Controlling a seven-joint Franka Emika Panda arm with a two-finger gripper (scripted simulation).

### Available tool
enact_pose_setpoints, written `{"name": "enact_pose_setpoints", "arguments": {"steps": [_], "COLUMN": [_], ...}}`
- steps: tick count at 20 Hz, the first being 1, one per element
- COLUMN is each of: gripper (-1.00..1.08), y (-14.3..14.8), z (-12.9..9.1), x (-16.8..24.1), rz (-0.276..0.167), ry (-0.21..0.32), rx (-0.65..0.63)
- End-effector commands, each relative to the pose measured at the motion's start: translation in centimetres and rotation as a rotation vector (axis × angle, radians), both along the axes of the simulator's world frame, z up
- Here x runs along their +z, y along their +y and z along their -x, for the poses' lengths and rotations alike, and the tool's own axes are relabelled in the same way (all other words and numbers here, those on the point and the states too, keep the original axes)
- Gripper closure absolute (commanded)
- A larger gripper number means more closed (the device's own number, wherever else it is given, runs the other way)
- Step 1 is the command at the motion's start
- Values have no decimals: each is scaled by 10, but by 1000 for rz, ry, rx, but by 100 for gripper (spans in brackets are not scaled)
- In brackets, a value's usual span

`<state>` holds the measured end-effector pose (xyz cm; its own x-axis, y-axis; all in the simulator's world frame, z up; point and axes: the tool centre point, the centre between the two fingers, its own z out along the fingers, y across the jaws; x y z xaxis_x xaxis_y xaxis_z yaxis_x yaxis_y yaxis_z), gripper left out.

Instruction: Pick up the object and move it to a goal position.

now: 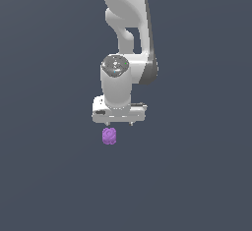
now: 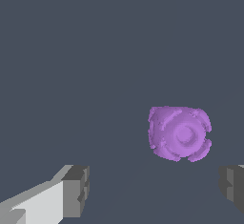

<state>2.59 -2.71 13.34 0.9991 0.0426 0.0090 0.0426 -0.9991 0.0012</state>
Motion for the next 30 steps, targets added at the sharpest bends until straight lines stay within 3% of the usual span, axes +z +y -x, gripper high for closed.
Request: {"name": "enact_pose_setpoints", "arguments": {"steps": [1,10,30], "gripper": [-92,-92,-92], "y": [-17,-51,-52], "z": [-5,-11,-11], "x": [-15,-43,-94], "rz": [-1,-1,-1], "ry": [3,9,9], "rx": [-11,-30,-31]}}
